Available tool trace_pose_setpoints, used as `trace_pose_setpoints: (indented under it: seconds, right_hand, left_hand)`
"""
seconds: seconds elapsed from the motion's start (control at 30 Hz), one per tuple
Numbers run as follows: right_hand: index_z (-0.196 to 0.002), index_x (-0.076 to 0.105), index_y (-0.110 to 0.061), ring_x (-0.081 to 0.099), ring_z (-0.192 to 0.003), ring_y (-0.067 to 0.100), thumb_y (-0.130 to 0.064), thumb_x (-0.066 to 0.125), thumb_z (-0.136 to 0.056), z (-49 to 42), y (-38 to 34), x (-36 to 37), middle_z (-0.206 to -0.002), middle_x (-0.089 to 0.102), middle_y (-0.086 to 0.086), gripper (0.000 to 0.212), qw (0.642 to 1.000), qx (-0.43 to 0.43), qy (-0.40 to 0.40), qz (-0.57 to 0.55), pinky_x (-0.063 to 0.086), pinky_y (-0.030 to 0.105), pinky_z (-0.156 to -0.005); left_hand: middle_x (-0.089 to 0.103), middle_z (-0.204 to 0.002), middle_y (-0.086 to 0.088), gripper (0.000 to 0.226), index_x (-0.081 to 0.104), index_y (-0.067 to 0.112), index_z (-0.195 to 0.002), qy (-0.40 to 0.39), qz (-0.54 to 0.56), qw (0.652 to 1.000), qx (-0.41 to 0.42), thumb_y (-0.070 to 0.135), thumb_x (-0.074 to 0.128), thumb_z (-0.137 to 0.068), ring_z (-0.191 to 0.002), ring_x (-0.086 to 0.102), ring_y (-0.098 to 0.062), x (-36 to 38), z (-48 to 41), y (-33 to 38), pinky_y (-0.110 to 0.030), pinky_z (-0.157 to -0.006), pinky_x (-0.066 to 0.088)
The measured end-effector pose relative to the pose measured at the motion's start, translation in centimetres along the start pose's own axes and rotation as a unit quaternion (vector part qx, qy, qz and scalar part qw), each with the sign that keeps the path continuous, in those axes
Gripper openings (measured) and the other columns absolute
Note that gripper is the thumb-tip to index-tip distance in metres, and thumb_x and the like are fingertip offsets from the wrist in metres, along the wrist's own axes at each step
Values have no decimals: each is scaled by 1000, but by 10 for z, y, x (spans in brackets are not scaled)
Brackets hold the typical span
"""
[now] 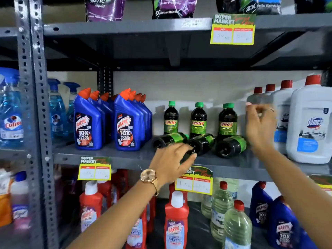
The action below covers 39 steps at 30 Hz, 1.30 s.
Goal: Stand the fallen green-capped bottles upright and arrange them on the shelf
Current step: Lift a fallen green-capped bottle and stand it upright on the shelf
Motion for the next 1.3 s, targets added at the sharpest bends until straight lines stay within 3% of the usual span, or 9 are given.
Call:
trace_pose_setpoints:
  seconds: [0.1, 0.2, 0.3, 0.47, 0.57, 0.67, 0.8, 0.97, 1.3]
  right_hand:
    - [-90, 62, -5, 57, -108, 39, -55, 47, -83, -7, 38, -2, -110, 61, 26, 53, 984, 153, -41, 77, 42, 42, -91]
    - [-130, 51, 8, 52, -121, 42, -65, 42, -86, -9, 74, 2, -134, 53, 29, 85, 943, 262, -124, 162, 42, 45, -102]
    - [-139, 43, -4, 55, -85, 31, -88, 39, -64, -13, 106, 9, -103, 58, 18, 113, 889, 361, -218, 180, 45, 35, -81]
    - [-152, 23, -12, 46, -125, 37, -83, 33, -78, -12, 90, 37, -152, 36, 24, 103, 843, 328, -353, 238, 38, 41, -90]
    - [-139, 41, -2, 56, -87, 33, -69, 44, -85, -5, 75, 48, -129, 55, 25, 86, 828, 333, -383, 239, 48, 35, -65]
    - [-121, 58, 1, 59, -65, 27, -61, 61, -76, 0, 81, 50, -83, 64, 16, 76, 851, 353, -339, 190, 49, 30, -54]
    - [-119, 60, -10, 71, -81, 29, -74, 66, -30, 11, 99, 31, -103, 69, 10, 110, 891, 394, -187, 122, 60, 37, -77]
    - [-117, 59, 0, 59, -112, 39, -70, 59, -69, 16, 84, 10, -121, 63, 21, 85, 956, 245, -35, 155, 46, 43, -91]
    - [-128, 43, 1, 56, -120, 37, -42, 82, -69, 14, 71, 29, -128, 58, 20, 84, 969, 161, -136, 127, 48, 44, -99]
  left_hand:
    - [70, -100, 7, 53, 66, 23, -103, -35, -39, 998, -29, 56, 25, -92, -94, 64, -13, 20, 11, -2, -29, -66, 49]
    - [71, -82, 6, 46, 68, 21, -85, -1, -51, 998, -36, 45, 30, -96, -78, 65, -13, 23, 16, -7, -27, -57, 44]
    - [72, -79, 5, 39, 69, 19, -80, 35, -75, 996, -30, 35, 37, -96, -73, 66, -14, 28, 16, -12, -29, -60, 50]
    - [75, -92, 1, 40, 73, 16, -91, 46, -114, 992, -2, 31, 36, -94, -84, 70, -14, 32, 17, -9, -27, -68, 54]
    - [75, -94, -1, 42, 73, 14, -94, 26, -126, 992, -7, 32, 34, -95, -86, 71, -16, 34, 16, -9, -29, -69, 54]
    - [76, -91, -2, 43, 73, 14, -92, 20, -130, 991, -6, 32, 35, -95, -87, 71, -16, 34, 15, -7, -29, -71, 55]
    - [76, -91, 1, 44, 76, 15, -90, 50, -128, 990, -16, 32, 35, -95, -90, 70, -12, 33, 18, -7, -26, -75, 53]
    - [76, -87, 2, 43, 75, 15, -84, 70, -123, 990, -17, 30, 36, -96, -84, 70, -12, 29, 18, -4, -26, -70, 51]
    - [75, -81, 3, 40, 74, 16, -79, 104, -112, 988, -36, 29, 40, -95, -77, 69, -12, 28, 20, -2, -26, -68, 46]
Point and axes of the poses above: each hand's wrist, its own z-axis away from the middle knuckle, its own x-axis out of the palm, y = z × x, the point moved 5 cm from there along -z, towards the middle knuckle
